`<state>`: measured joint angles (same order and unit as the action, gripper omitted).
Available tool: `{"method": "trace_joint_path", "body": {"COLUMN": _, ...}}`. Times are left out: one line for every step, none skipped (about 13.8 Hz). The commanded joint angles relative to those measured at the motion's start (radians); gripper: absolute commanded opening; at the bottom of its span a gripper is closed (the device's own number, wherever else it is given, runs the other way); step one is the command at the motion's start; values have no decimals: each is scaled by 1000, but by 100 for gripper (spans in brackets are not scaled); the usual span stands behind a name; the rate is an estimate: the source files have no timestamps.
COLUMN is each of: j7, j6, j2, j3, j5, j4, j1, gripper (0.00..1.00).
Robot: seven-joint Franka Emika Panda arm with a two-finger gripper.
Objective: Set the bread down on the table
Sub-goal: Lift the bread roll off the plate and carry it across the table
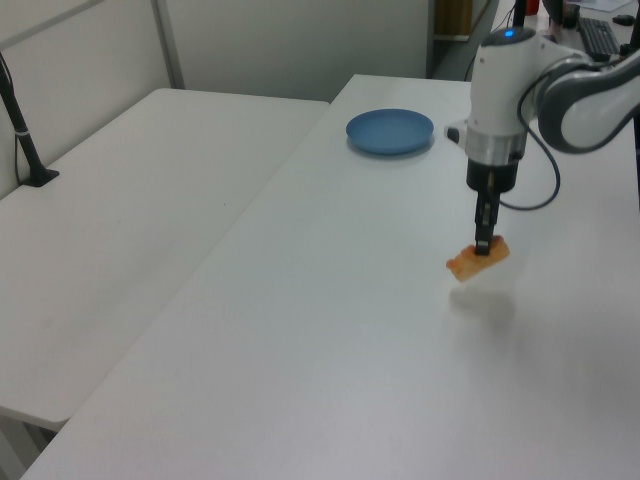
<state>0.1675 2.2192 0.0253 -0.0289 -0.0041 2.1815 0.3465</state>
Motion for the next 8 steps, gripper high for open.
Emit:
{"method": "trace_joint_path", "body": {"j7": 50, "j6": 74, "j2": 51, "j3": 10, "j5": 1, "j4": 17, "j1": 46, "gripper": 25}}
{"method": "trace_joint_path", "body": {"j7": 63, "j6": 77, "j2": 67, "j3": 10, "j5": 1, "j4": 15, "j1": 58, "gripper": 26}}
{"method": "trace_joint_path", "body": {"j7": 67, "j6": 77, "j2": 76, "j3": 10, "j5": 1, "j4": 15, "j1": 71, "gripper": 32}}
{"method": "trace_joint_path", "body": {"j7": 75, "j6": 76, "j2": 84, "j3": 10, "j5": 1, "j4": 15, "j1": 75, "gripper": 46}}
{"method": "trace_joint_path", "body": {"j7": 79, "j6": 70, "j2": 85, "j3": 10, "j5": 1, "j4": 15, "j1": 75, "gripper": 59}}
{"method": "trace_joint_path", "body": {"j7": 89, "j6": 56, "j2": 84, "j3": 10, "j5": 1, "j4": 12, "j1": 81, "gripper": 90}}
{"method": "trace_joint_path", "body": {"j7": 104, "j6": 27, "j2": 82, "j3": 10, "j5": 1, "j4": 6, "j1": 94, "gripper": 100}}
{"method": "trace_joint_path", "body": {"j7": 104, "j6": 4, "j2": 79, "j3": 10, "j5": 1, "j4": -5, "j1": 97, "gripper": 100}}
